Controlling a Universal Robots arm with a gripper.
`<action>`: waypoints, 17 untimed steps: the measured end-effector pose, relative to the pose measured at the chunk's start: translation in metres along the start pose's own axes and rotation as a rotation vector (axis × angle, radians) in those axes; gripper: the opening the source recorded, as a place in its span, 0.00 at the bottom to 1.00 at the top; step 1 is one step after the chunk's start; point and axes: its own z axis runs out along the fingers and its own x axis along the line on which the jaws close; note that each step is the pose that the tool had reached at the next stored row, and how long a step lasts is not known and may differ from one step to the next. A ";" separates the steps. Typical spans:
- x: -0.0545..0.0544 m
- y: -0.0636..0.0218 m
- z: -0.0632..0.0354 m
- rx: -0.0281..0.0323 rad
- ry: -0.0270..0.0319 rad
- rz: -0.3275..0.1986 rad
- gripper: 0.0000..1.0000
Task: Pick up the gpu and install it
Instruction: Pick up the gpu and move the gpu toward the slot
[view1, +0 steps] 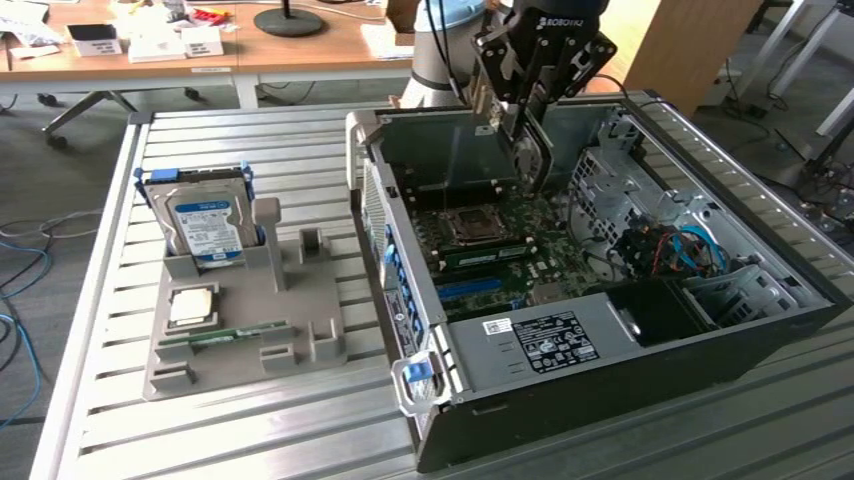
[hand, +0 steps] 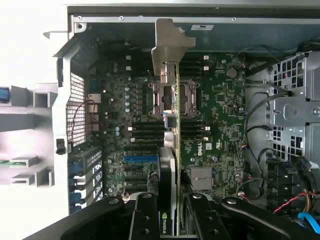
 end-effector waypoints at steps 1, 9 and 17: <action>0.000 0.0000 0.0000 0.0000 0.0000 0.000 0.27; -0.005 0.0003 0.0003 0.0001 0.0000 0.000 0.27; -0.024 0.0009 0.0015 -0.0012 0.0000 0.000 0.27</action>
